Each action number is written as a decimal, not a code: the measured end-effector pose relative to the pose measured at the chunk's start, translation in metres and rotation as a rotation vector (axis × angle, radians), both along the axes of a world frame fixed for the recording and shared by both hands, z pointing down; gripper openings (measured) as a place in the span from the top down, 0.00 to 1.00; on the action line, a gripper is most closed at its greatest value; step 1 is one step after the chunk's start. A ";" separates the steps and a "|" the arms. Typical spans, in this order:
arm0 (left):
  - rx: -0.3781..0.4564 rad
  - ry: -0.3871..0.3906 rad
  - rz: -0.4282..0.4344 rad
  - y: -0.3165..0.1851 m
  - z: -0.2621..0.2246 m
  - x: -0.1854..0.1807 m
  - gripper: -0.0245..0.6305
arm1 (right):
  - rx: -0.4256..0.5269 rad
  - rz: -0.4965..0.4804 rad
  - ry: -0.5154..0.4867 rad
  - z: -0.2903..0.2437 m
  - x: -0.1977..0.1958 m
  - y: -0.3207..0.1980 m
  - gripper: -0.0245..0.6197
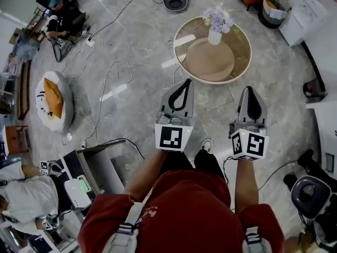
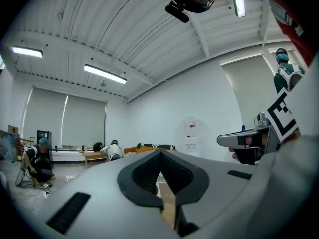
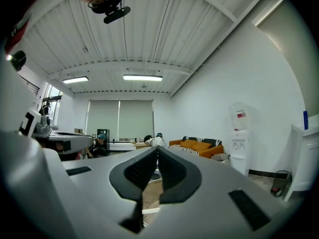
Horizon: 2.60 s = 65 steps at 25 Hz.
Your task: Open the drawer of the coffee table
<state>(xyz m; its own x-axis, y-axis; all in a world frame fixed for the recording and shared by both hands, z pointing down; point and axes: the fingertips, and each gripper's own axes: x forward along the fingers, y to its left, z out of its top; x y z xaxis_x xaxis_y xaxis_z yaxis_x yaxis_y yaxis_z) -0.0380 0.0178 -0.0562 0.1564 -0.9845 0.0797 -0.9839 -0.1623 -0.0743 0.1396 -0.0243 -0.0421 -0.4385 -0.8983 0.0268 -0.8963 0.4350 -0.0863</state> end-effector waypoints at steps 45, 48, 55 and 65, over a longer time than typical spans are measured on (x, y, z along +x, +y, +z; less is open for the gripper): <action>0.147 -0.055 0.179 -0.109 0.777 -0.060 0.94 | -0.181 0.077 0.016 0.837 -0.128 -0.092 0.93; 0.124 -0.058 0.178 -0.111 0.785 -0.059 0.94 | -0.212 0.084 -0.001 0.854 -0.125 -0.090 0.93; 0.103 -0.078 0.191 -0.120 0.797 -0.053 0.94 | -0.370 0.133 -0.332 0.898 -0.102 -0.116 0.92; 0.071 -0.068 0.194 -0.143 0.806 -0.046 0.94 | -0.371 -0.041 -0.914 0.912 -0.112 -0.174 0.72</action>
<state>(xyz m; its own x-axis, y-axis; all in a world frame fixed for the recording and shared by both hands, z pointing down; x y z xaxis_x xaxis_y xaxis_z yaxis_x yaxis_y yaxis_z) -0.0838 -0.1248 0.7496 0.3403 -0.9399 0.0276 -0.9270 -0.3402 -0.1578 0.0281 -0.1983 0.8703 -0.4608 -0.8854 -0.0611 -0.4015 0.2694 -0.8754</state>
